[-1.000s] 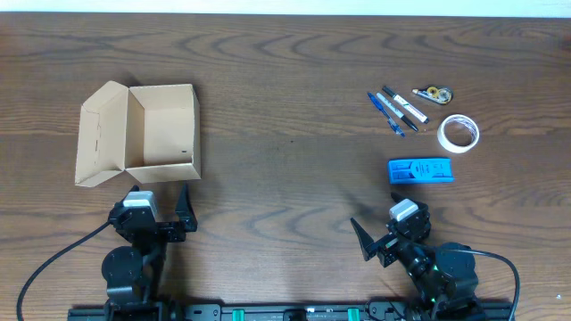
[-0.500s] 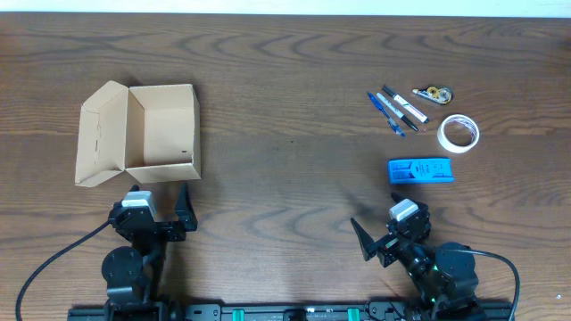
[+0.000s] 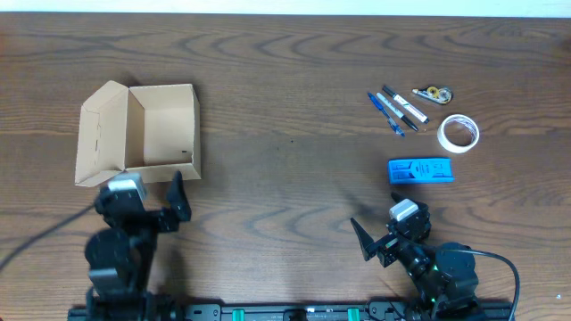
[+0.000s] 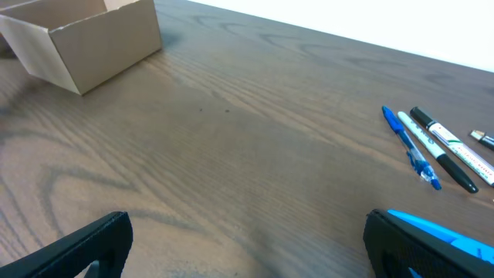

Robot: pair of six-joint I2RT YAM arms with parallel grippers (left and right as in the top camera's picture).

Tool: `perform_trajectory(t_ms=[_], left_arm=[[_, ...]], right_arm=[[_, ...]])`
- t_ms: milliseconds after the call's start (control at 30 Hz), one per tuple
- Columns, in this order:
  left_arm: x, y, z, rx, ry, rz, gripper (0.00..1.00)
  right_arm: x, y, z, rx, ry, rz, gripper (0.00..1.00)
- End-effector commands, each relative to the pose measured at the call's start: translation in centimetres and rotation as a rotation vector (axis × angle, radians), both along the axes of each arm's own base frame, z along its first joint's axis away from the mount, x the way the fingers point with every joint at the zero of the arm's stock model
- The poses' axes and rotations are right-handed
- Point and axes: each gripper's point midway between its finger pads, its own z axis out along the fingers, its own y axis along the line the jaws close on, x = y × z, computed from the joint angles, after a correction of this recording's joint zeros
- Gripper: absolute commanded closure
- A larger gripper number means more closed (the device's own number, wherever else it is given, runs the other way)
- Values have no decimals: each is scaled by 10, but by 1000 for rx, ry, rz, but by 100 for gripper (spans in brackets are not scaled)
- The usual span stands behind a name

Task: Pack container
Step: 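Push the cardboard box with the left gripper toward table center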

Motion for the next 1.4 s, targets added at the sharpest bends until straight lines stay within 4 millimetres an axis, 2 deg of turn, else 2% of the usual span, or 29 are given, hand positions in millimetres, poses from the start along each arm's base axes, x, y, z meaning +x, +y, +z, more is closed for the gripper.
perform_trajectory(t_ms=[0,200,333,533,767,967,1133,1267,1367], left_arm=[[17,7,20,42,56,17,5],[62,11,24,128,226,-12,5],[93,13,19,150,332,-33,5],[124,-3,-11,217,500,-125,5],[135,-23,-41,184,570,-193,5],[132,-44,-44,104,573,-293,5],[129,-42,-53,109,606,-287,5],[126,-33,-75,131,684,-252,5],[126,-34,-90,124,724,-259,5]], right_arm=[[0,0,0,8,-2,-4,1],[0,0,0,8,-1,-4,1],[0,0,0,8,-1,-4,1],[0,0,0,8,-1,-4,1],[0,0,0,8,-2,-4,1],[0,0,0,8,-1,-4,1],[0,0,0,8,-1,-4,1],[0,0,0,8,-2,-4,0],[0,0,0,8,-1,-4,1]])
